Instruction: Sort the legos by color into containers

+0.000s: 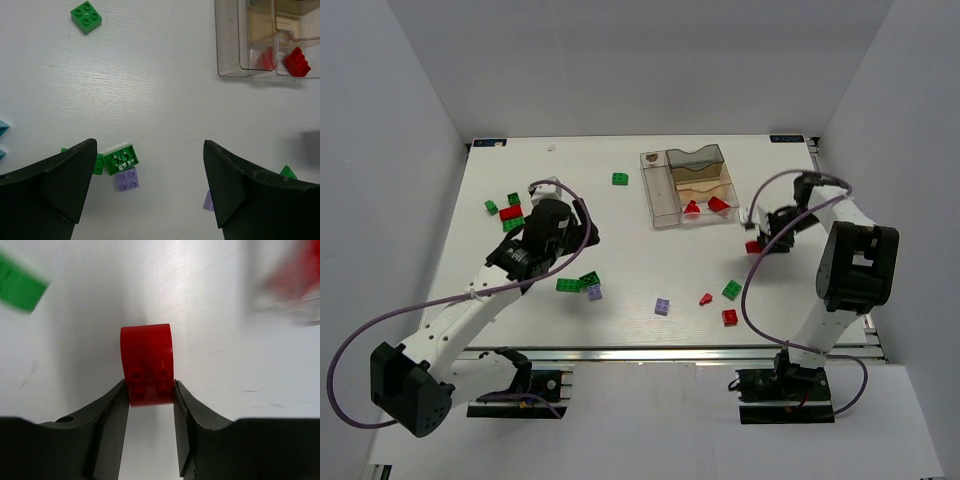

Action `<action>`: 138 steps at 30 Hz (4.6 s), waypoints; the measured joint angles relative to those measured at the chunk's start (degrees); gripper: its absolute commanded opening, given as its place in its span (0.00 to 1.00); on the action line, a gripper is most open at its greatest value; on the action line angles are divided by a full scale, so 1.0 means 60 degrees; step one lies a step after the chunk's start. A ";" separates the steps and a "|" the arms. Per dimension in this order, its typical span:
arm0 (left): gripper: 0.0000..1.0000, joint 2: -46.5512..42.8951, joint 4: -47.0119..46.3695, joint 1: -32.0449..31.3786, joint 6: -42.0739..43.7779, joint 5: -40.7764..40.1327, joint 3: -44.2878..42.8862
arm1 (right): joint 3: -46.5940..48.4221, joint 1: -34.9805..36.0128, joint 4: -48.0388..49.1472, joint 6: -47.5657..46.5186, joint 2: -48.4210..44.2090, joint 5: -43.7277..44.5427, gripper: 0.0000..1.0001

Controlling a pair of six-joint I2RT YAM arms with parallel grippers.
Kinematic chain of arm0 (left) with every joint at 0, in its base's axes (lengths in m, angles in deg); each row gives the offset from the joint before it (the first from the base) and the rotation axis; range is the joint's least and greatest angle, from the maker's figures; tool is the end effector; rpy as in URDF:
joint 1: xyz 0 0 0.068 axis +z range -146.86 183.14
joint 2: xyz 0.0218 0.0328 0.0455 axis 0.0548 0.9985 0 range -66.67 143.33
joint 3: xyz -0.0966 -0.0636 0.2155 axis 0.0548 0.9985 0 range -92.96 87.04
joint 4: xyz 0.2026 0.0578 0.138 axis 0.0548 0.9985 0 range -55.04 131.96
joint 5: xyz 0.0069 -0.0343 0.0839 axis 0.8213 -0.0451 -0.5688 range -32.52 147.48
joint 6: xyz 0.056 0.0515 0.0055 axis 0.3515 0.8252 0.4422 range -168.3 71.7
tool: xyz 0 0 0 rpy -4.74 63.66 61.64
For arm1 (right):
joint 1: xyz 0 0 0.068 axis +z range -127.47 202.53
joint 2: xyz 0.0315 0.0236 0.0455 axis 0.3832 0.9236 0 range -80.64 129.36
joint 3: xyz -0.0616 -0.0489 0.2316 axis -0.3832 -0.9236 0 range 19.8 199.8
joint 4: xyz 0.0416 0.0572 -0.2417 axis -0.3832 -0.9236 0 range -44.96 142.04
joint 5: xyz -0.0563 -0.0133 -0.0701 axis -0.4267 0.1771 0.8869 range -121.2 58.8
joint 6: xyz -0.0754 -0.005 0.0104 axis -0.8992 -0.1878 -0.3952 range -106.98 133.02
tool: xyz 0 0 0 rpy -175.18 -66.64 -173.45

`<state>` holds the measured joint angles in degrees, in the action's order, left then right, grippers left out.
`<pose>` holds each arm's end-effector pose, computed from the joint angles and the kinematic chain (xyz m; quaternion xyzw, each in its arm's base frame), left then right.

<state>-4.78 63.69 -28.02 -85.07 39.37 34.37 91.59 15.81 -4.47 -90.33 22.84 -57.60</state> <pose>0.2307 -0.1159 0.2589 -0.1124 0.8829 -0.1248 0.4384 0.3114 -0.0078 0.1377 -0.7294 0.6447 0.1182 0.1959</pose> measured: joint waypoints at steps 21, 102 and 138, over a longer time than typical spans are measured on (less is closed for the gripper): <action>0.97 0.0353 0.1144 0.1064 0.0087 -0.0095 -0.0608 | 0.3158 0.3136 0.4590 0.6335 0.1464 0.0328 0.34; 0.93 -0.0528 0.0568 0.1202 -0.0346 0.1242 0.0758 | -0.6390 0.4200 0.2688 0.2685 -0.5125 -0.0579 0.11; 0.84 0.3501 -0.3348 0.0102 0.1381 0.7267 -0.0601 | 0.1198 0.3253 0.6765 1.2881 0.0189 0.0007 0.09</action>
<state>16.23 43.61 -27.40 -76.79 82.97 30.77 98.78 35.33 36.12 -13.04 23.98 -57.55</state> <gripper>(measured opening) 0.845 0.426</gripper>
